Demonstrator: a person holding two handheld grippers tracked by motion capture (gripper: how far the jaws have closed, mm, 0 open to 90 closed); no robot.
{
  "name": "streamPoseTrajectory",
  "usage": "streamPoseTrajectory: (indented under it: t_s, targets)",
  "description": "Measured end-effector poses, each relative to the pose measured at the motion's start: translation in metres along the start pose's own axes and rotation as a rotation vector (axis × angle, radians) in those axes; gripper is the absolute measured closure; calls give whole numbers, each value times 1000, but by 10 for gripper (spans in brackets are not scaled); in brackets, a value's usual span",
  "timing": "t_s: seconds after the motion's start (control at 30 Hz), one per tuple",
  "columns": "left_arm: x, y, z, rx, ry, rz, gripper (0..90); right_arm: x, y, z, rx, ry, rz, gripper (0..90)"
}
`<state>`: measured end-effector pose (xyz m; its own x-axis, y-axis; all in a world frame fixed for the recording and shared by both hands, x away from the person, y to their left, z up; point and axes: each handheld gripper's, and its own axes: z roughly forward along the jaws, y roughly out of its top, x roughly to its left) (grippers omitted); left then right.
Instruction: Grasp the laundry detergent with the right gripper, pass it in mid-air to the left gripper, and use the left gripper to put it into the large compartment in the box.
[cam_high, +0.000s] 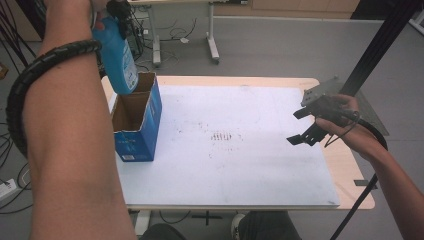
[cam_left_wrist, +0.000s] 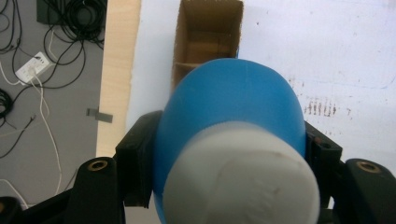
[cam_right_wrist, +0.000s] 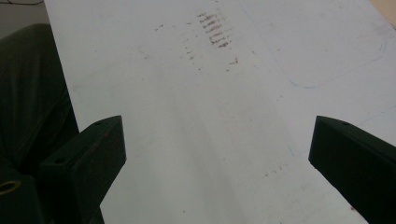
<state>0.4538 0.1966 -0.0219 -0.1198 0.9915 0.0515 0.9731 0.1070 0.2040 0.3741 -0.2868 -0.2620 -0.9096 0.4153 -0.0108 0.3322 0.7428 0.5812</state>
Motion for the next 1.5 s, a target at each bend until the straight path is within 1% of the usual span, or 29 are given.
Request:
streamPoseTrajectory:
  t_s: [0.13,0.3,0.4,0.5,0.63,1.03,1.23,1.37,1.5]
  targets:
    - [5,-1,7,9,-6,-13,359,0,-1,0,-1,0,-1,38]
    - [10,0,17,20,4,-29,359,0,-2,2,10,-3,-1,38]
    - [12,0,23,24,7,-30,359,0,-2,3,15,-3,-3,38]
    - [15,-1,30,17,1,-33,359,0,-1,4,12,-4,-3,38]
    - [17,0,39,12,4,-31,360,0,0,6,15,-2,-7,38]
    - [25,-2,67,26,-1,-43,360,2,3,10,26,2,-18,38]
    - [27,-5,80,22,6,-39,360,4,6,12,34,5,-28,39]
    - [28,-7,89,27,0,-38,361,5,7,12,37,-6,-34,38]
    - [28,-9,99,36,-2,-37,361,7,7,13,44,-3,-36,39]
